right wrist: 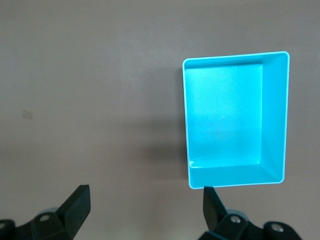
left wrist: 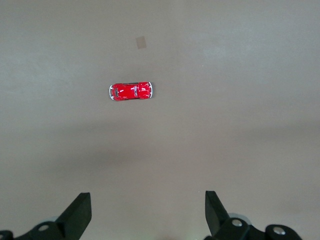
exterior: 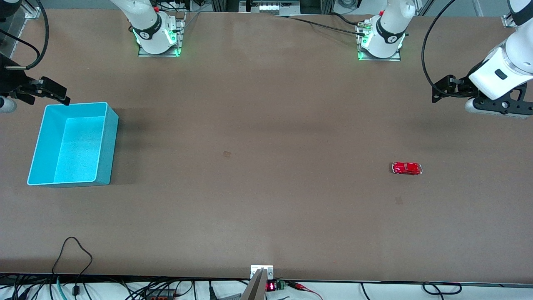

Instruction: Wind red beetle toy and store in blue box

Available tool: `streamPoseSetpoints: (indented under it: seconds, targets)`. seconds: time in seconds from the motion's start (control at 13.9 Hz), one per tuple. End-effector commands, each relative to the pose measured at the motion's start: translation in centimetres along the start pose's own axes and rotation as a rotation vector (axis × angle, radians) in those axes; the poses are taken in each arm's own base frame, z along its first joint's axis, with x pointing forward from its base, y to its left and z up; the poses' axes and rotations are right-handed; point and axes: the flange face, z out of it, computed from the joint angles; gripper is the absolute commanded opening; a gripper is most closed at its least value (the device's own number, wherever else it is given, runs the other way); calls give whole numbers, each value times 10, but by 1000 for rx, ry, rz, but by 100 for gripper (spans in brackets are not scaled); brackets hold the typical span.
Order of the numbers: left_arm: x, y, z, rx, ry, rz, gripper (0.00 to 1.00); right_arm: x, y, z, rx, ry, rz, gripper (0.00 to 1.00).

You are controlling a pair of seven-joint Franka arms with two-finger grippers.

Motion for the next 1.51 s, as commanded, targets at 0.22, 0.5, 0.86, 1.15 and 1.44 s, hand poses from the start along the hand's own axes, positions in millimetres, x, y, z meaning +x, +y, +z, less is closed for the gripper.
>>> streamPoseSetpoints:
  seconds: [0.22,0.5,0.86,1.15,1.44]
  targets:
    - [7,2,-6,21,-15,1,100,-1,0,-5,10,-4,-10,100]
    - [5,3,2,14,-63,5,100,-1,0,-5,10,-4,-10,100]
    - [12,4,29,8,-158,12,100,-1,0,-5,10,-4,-10,100]
    - [22,1,51,8,-209,103,100,-1,2,-4,11,-5,-7,100]
    - [49,-22,89,-25,-204,418,100,-1,2,-4,11,-5,-7,100]
